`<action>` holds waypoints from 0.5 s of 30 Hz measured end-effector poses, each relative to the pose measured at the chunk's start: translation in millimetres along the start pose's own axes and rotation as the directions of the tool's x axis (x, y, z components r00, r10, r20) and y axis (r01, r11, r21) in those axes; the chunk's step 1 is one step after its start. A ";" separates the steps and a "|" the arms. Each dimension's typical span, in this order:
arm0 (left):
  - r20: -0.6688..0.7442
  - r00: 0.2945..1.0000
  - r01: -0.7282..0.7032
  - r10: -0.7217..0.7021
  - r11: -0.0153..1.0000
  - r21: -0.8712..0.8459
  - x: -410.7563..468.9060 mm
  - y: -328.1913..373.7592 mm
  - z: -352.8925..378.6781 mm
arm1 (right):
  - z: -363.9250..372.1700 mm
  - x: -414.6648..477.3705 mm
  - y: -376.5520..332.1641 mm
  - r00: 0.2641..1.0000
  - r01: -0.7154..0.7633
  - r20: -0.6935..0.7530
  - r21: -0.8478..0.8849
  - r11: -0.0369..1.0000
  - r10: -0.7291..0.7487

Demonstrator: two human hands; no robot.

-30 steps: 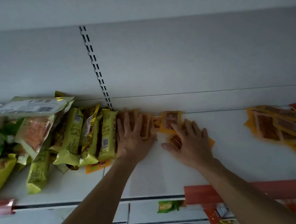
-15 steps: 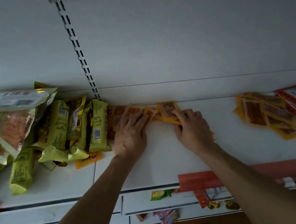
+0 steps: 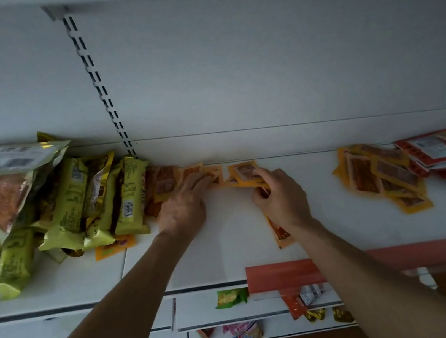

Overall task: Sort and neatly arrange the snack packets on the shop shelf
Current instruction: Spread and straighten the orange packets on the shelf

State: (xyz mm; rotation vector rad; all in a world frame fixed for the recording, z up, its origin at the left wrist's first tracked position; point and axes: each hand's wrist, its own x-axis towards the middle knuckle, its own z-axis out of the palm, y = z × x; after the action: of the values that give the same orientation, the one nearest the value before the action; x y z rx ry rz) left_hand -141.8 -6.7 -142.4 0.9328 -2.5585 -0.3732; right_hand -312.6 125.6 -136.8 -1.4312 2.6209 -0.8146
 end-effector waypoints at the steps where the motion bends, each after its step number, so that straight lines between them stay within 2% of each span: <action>1: 0.006 1.000 0.003 -0.003 1.000 -0.009 1.3 0.3 -1.7 | -4.7 -0.6 3.5 1.000 0.007 -0.017 0.037 0.999 -0.006; 3: -0.025 1.000 -0.015 0.014 0.998 -0.053 2.9 6.0 -5.5 | -17.3 -0.8 11.5 0.998 0.011 -0.061 0.121 0.993 -0.004; 7: -0.190 0.981 -0.072 0.036 0.980 -0.184 7.2 26.2 -2.2 | -49.5 -1.9 30.6 0.980 0.017 -0.197 0.265 0.964 0.037; 10: -0.352 0.931 -0.209 0.094 0.930 -0.303 20.6 62.7 16.8 | -78.1 -11.8 56.4 0.952 0.022 -0.297 0.308 0.951 0.074; 15: -0.380 0.908 -0.341 0.175 0.835 -0.431 40.3 171.7 57.0 | -129.2 -30.2 123.9 0.911 -0.061 -0.373 0.307 0.950 0.179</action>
State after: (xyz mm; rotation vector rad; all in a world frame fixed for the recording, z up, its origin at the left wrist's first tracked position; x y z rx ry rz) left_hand -290.9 100.7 -118.2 0.4027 -2.0918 -0.6830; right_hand -427.3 258.2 -89.7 -1.1073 2.6655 -1.5402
